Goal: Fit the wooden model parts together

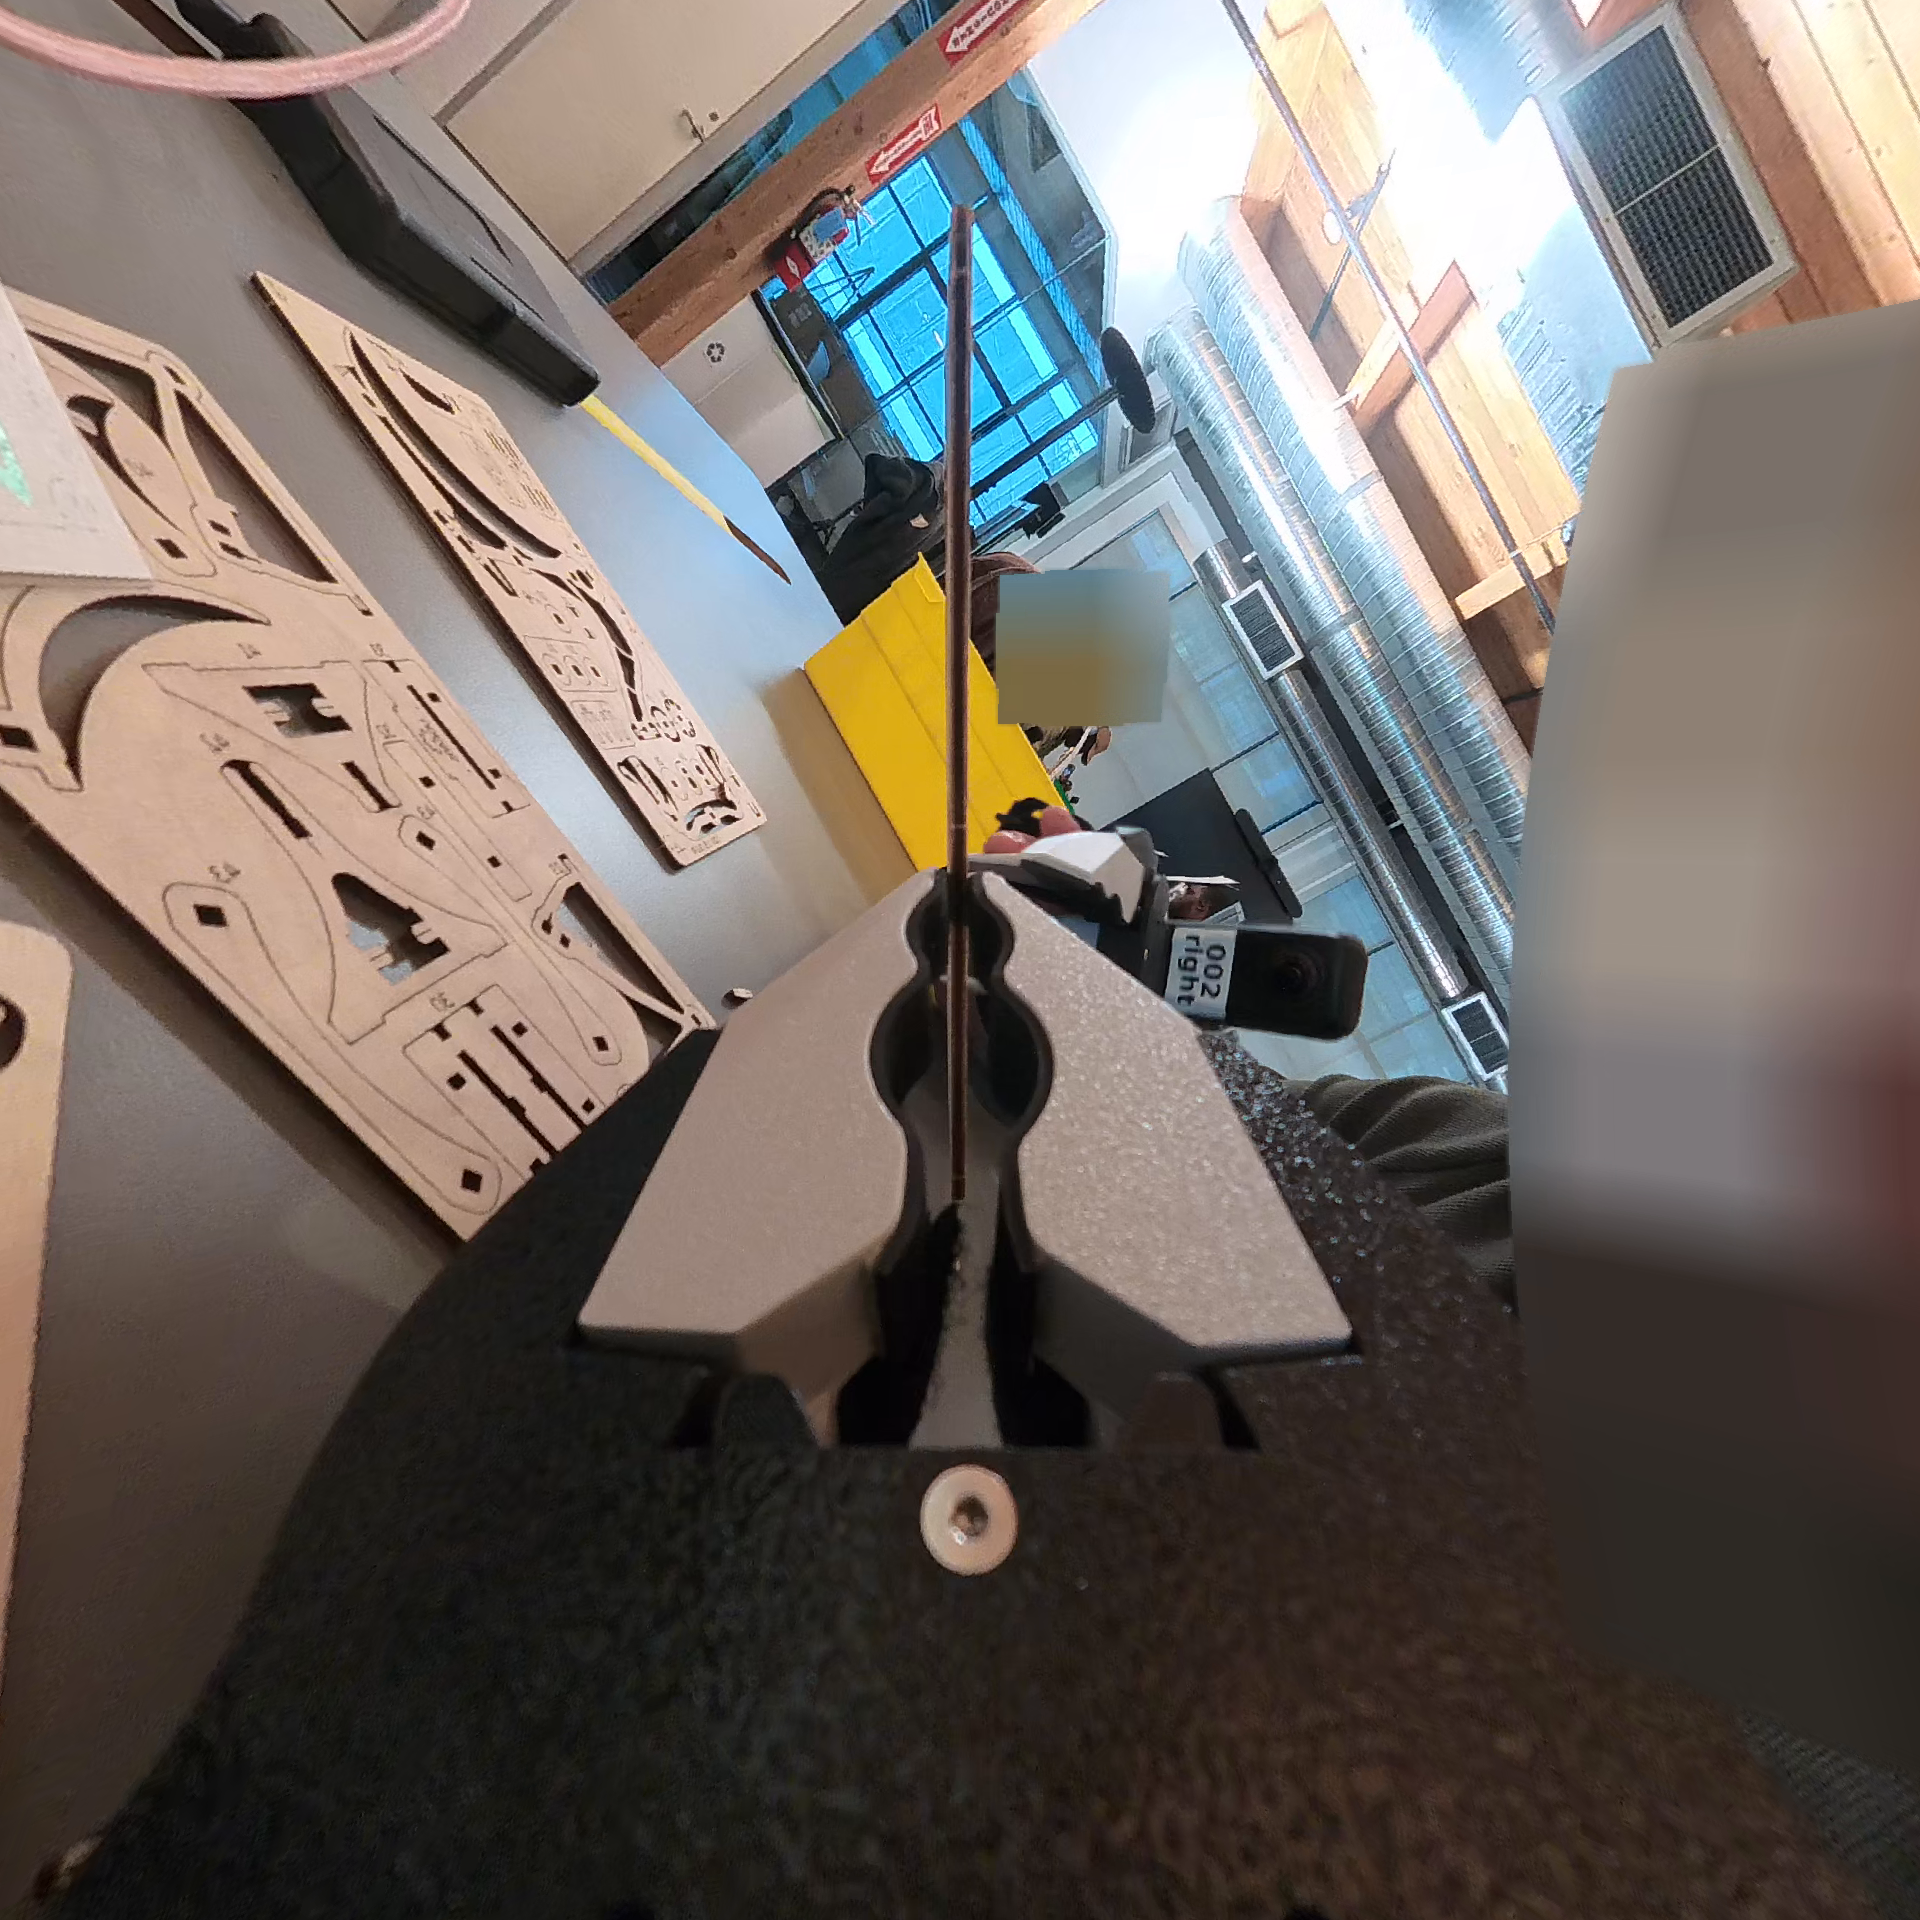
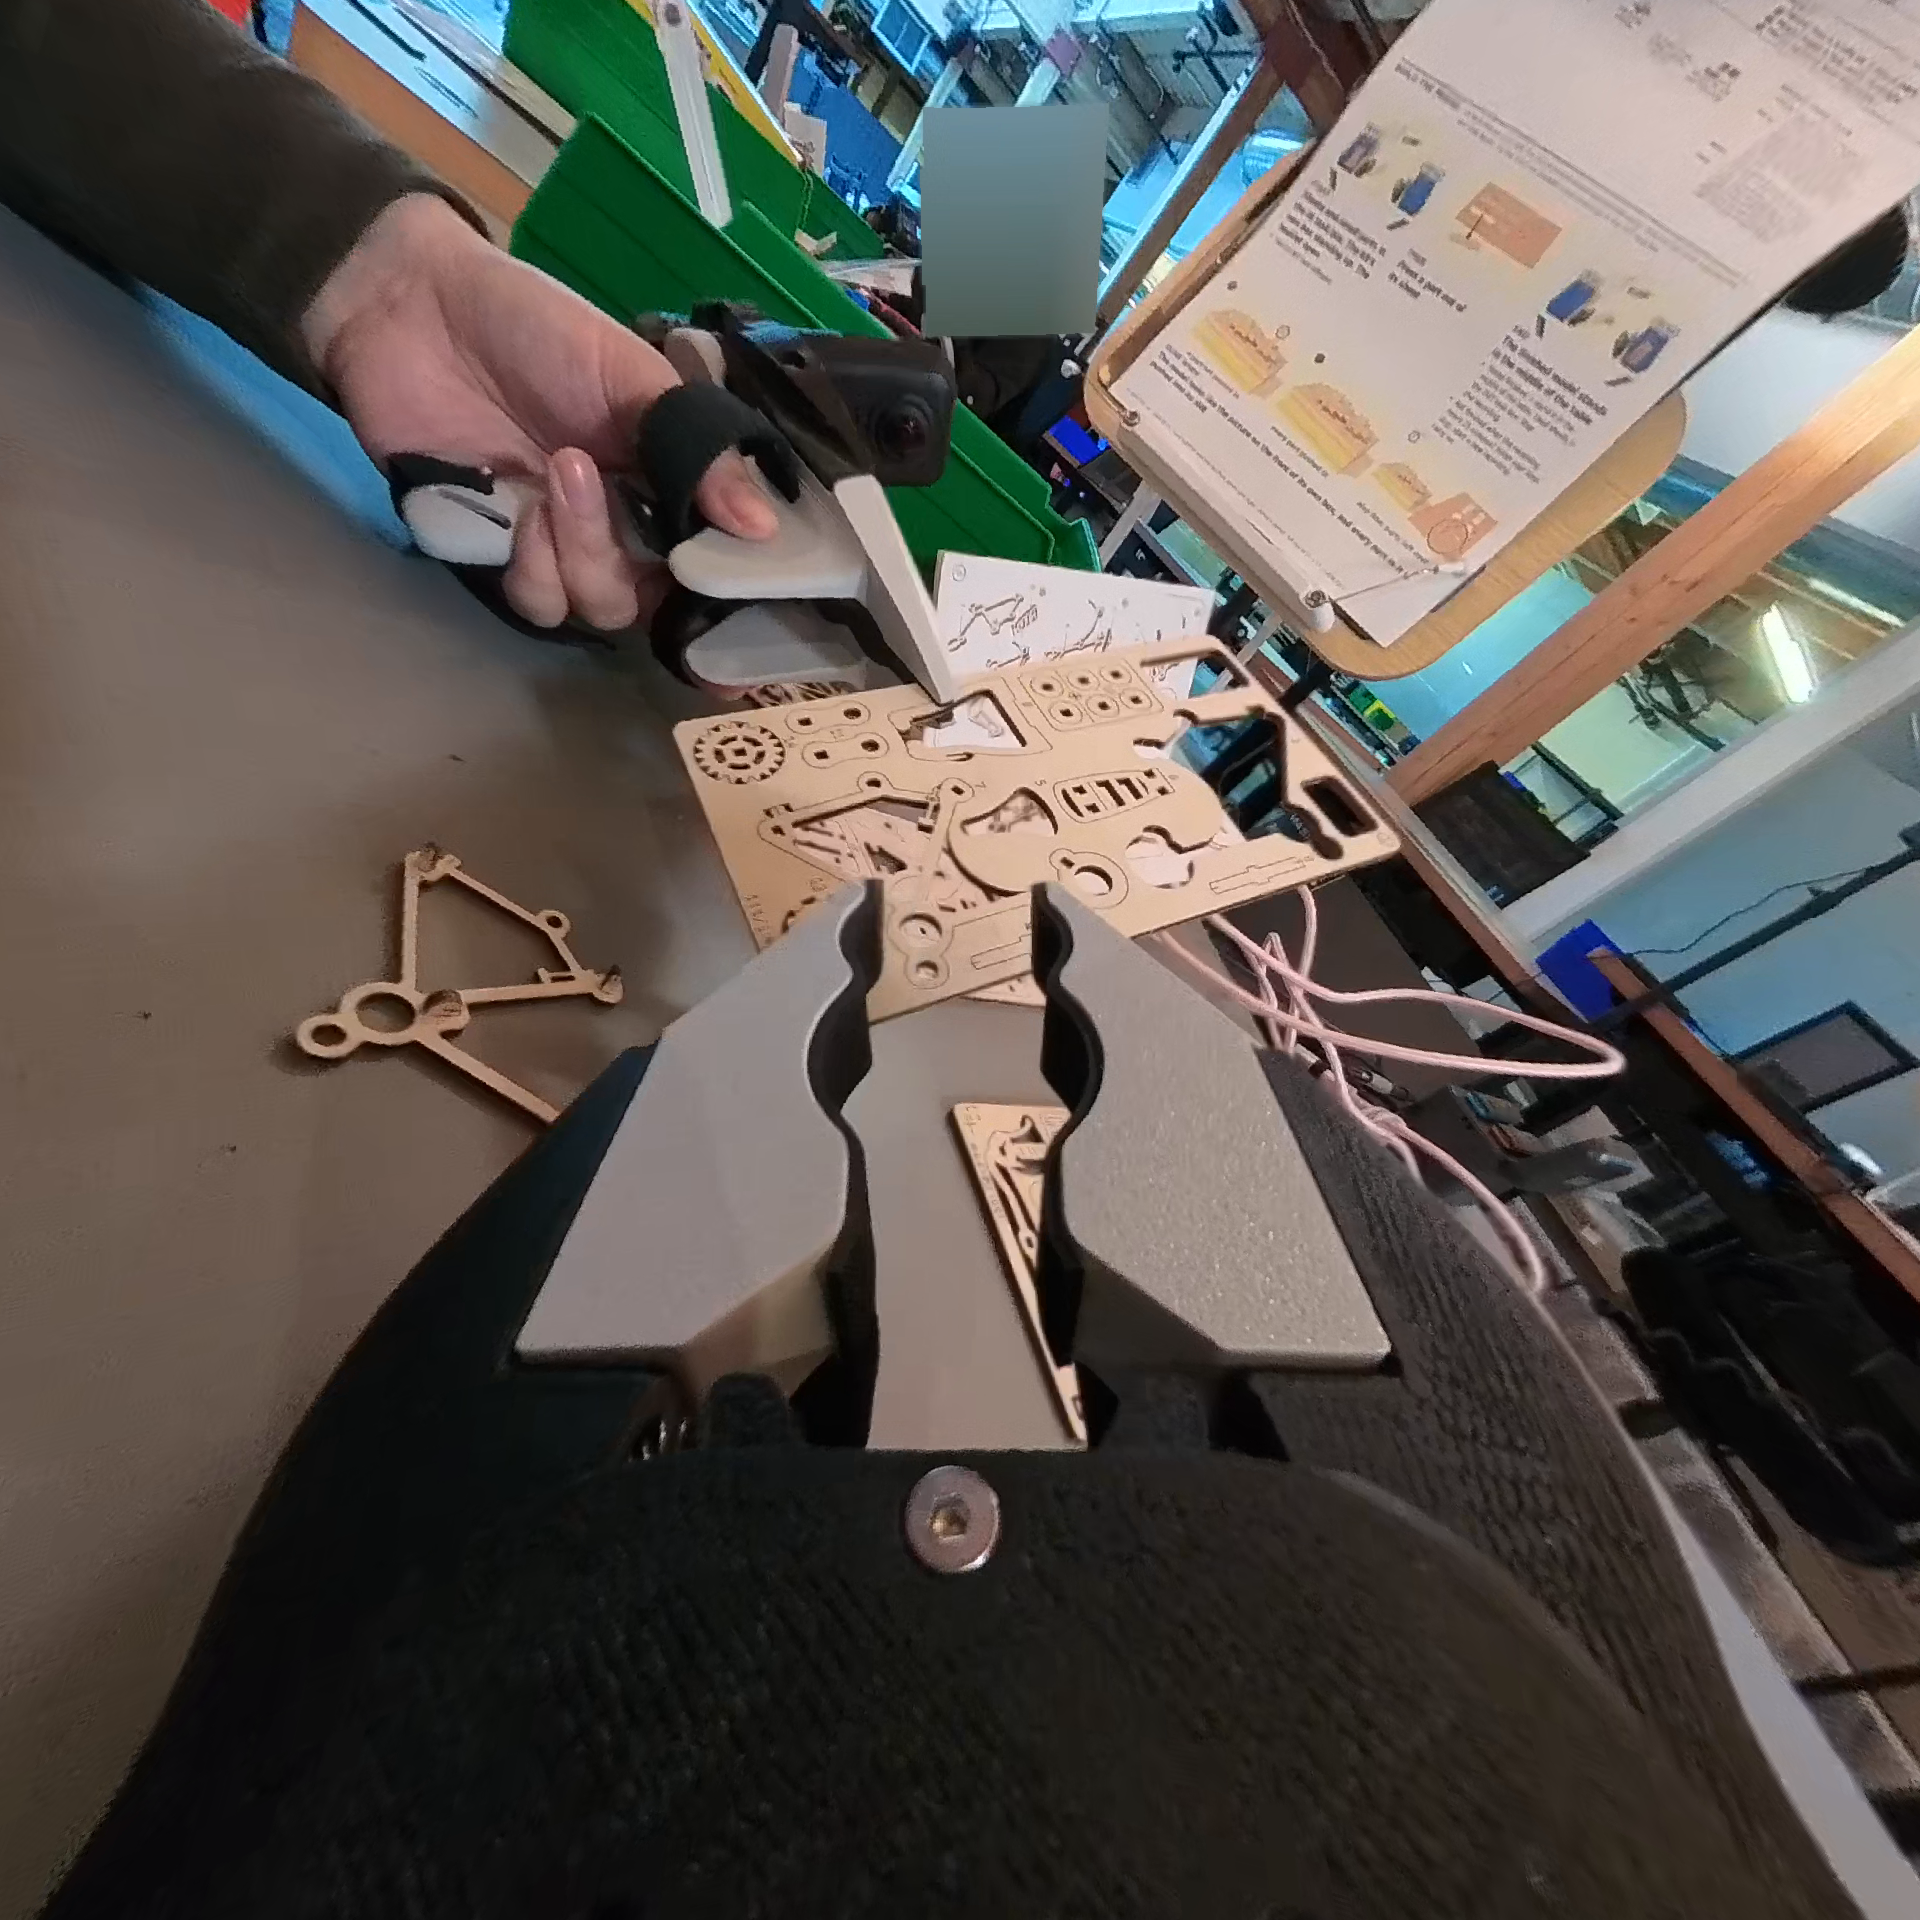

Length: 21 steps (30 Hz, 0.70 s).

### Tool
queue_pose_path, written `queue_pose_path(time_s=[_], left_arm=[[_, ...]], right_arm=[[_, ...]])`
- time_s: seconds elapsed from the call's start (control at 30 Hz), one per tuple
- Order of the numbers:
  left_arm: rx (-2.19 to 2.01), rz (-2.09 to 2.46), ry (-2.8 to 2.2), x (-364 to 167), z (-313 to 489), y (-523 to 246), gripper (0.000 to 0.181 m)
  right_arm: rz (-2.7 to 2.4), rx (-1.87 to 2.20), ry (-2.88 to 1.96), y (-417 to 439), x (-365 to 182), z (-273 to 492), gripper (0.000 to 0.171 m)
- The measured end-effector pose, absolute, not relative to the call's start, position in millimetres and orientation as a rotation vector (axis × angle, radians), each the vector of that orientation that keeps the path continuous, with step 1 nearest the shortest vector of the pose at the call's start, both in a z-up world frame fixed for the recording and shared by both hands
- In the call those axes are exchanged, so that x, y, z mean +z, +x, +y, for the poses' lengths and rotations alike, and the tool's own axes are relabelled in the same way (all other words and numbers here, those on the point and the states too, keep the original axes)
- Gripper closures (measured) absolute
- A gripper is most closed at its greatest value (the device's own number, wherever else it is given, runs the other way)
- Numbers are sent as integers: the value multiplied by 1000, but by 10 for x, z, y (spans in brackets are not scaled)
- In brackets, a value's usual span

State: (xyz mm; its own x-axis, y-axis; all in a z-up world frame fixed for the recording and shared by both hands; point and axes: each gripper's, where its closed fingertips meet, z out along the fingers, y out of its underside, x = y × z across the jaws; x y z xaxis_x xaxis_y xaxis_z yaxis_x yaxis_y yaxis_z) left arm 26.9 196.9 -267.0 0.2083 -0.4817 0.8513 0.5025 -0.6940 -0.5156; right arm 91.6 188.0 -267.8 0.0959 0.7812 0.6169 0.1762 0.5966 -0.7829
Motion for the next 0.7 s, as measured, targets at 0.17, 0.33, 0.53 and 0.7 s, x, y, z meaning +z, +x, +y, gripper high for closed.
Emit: queue_pose_path(time_s=[0.17,0.33,0.53,0.7], left_arm=[[-1801,-234,-1642,-2669,2026,182,181],[-1833,-286,-1616,-2666,2049,142,181],[-1824,-240,-1639,-2666,2004,221,181],[-1749,-87,-1549,-2474,1912,292,174]], right_arm=[[-1504,390,-726,856,-2707,1781,135],[-1541,182,-582,797,-2738,1719,132],[-1528,-94,-466,756,-2752,1768,162],[-1429,-128,-538,896,-2589,1876,171]])
